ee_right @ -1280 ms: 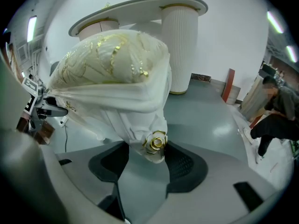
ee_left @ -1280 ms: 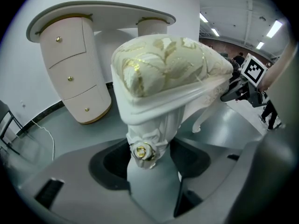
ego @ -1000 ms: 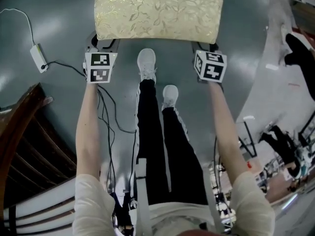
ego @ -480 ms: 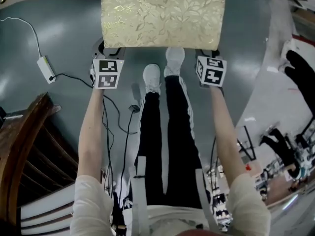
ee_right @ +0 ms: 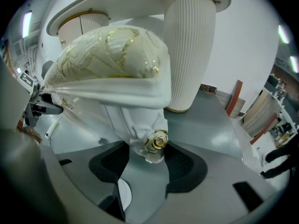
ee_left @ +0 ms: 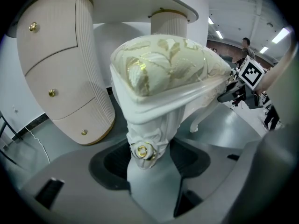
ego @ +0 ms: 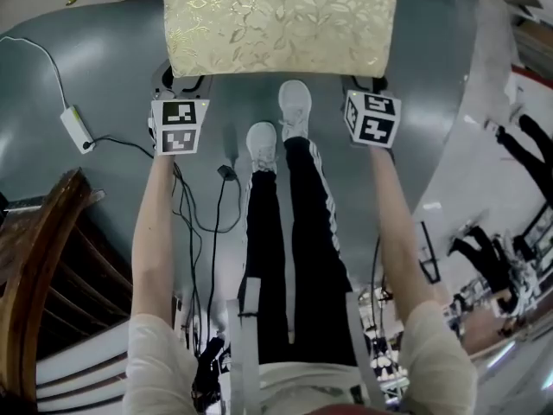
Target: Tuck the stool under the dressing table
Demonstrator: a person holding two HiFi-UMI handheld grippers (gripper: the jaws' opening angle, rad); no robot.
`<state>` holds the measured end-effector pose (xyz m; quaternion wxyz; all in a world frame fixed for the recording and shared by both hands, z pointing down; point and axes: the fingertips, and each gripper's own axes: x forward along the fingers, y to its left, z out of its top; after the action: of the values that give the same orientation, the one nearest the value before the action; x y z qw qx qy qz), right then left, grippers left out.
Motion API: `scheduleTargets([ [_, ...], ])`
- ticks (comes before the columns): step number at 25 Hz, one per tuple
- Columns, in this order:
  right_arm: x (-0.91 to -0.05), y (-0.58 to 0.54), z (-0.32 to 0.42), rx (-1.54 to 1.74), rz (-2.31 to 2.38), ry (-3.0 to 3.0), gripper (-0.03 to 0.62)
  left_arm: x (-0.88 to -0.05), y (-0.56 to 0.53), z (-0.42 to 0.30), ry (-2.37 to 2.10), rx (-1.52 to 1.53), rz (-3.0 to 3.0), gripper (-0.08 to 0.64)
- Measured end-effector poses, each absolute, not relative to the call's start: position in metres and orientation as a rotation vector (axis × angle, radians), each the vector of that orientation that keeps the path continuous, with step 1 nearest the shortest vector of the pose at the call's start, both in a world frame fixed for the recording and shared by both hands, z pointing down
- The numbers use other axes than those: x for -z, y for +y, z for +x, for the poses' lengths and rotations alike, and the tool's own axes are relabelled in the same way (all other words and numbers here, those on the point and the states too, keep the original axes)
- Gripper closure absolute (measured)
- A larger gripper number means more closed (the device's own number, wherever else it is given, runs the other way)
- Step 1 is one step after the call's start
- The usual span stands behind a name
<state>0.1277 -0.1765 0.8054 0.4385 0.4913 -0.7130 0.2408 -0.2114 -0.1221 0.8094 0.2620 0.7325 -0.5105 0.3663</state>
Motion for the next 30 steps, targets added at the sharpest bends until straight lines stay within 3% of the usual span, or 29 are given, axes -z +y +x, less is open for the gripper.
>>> scheduleTargets([
  [30,-0.808,-0.173,0.124,-0.664,1.187,-1.79,0.354,-0.803,-0.112,-0.215,-1.352,-1.116,1.886,0.304],
])
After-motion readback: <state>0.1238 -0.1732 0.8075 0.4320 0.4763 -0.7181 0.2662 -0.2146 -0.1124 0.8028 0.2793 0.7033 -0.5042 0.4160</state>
